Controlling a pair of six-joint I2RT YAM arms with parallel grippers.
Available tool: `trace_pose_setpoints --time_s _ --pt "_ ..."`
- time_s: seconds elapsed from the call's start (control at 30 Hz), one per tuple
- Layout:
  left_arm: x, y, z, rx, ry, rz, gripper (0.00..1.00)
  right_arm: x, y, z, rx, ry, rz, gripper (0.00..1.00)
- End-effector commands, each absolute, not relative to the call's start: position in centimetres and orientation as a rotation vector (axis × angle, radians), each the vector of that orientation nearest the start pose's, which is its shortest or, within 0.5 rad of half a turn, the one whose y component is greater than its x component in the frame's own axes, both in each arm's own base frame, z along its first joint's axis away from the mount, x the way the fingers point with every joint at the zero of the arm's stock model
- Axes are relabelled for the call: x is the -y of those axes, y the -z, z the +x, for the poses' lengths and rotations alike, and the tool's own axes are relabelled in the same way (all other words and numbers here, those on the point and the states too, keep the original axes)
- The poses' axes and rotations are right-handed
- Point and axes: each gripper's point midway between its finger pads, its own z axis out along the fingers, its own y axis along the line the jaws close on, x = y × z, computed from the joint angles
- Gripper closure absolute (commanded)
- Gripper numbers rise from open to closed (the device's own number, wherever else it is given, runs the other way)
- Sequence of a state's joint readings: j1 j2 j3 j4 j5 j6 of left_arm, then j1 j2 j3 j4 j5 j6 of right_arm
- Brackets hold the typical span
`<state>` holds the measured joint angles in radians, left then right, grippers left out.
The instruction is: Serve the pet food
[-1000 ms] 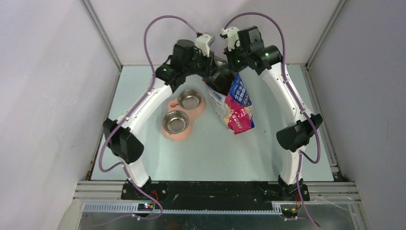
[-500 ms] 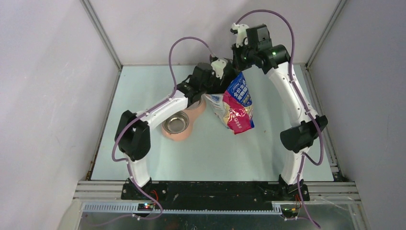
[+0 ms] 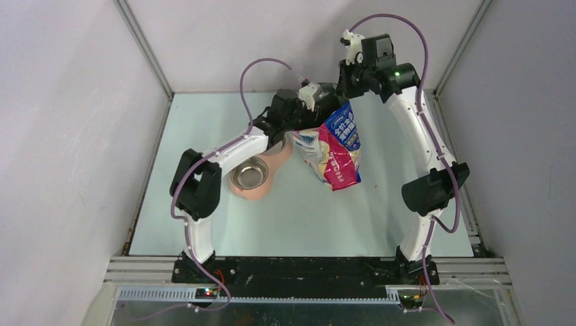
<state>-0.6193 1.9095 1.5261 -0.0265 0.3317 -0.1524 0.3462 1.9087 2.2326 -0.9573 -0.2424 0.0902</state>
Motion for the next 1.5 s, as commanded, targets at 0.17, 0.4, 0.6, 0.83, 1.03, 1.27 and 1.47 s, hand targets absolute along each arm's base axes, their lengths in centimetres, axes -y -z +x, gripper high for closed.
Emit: trace_pose_setpoints --time_s 0.17,0.4,0.6,0.83,1.03,1.27,1.47 --pt "41.3 -24.7 38.3 -1.987 1.627 0.619 1.0 -20.1 -38.1 44.3 -2.006 -0.555 -0.414 1.0" --pt "39.9 -27.9 40.9 -2.028 1.67 0.489 1.0 -19.3 -38.7 44.3 -1.993 -0.518 -0.41 1.0" --pt "36.1 -30.8 45.3 -1.991 1.631 0.188 1.0 -18.8 -38.6 44.2 -1.988 -0.477 -0.453 1.0" --pt "32.7 -33.0 46.5 -1.95 1.686 -0.04 1.0 -18.2 -38.6 44.0 -1.991 -0.448 -0.46 1.0" --pt "31.4 -35.3 46.8 -1.891 1.743 -0.143 1.0 -17.5 -38.1 43.8 -2.001 -0.403 -0.488 1.0" --pt "29.2 -36.0 47.1 -1.883 1.807 -0.342 1.0 -17.0 -38.8 42.7 -1.985 -0.394 -0.562 0.75" --pt "27.0 -35.9 47.0 -1.8 1.896 -0.513 1.0 -15.1 -42.2 40.2 -1.935 -0.392 -0.589 0.35"
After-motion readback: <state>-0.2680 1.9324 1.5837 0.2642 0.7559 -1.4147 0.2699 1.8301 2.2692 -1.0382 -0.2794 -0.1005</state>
